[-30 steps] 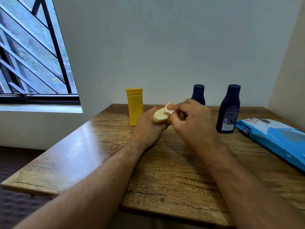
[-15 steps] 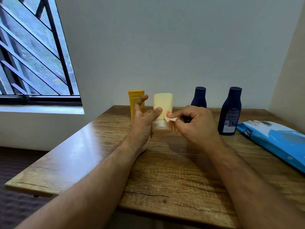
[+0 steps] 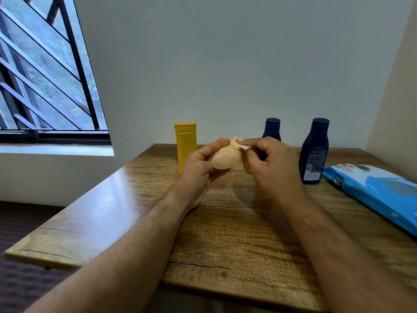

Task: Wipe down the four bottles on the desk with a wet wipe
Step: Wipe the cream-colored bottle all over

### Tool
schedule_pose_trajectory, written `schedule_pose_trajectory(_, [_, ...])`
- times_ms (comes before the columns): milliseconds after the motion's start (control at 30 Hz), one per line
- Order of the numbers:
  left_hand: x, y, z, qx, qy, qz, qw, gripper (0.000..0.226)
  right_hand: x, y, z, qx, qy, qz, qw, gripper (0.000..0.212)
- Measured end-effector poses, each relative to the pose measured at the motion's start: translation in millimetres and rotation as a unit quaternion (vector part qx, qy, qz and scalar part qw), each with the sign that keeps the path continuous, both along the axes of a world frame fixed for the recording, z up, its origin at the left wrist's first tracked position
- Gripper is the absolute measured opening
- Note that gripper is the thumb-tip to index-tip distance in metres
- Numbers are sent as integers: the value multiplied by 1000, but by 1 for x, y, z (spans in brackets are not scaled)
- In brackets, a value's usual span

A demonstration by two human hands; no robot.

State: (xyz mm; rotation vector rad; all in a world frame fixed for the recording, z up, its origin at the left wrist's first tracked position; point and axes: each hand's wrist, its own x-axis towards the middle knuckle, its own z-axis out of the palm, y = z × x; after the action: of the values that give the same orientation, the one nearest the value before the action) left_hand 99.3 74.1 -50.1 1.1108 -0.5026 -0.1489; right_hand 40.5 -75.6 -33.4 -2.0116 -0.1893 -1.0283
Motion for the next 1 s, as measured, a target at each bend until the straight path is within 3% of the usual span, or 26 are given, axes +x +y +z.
schedule_pose_trajectory(133, [-3,-1,-5,88,-100,46,990,54,-3,0,1,-3,-9,25,1000,18])
schedule_pose_trajectory(233, [-1,-2,-9,186,-181,136,956,47,-3,2,1,1,1,39,999,18])
schedule_pose_trajectory(400, [2,0,-12,296,-239,194,904,30,-2,0,4,55,38,54,996,15])
schedule_pose_trajectory(600, [3,0,-12,289,-209,201,912,60,0,4,-1,9,36,26,999,16])
schedule_pose_trajectory(767, [-2,0,-12,308,-232,195,902,37,-3,8,-2,-93,20,29,995,23])
schedule_pose_trajectory(867, [-3,-2,-13,321,-248,182,896,46,-7,14,-3,-160,16,26,987,25])
schedule_pose_trajectory(1000, [-1,-5,-12,330,-242,191,892,45,-2,15,-3,-122,-7,-56,991,22])
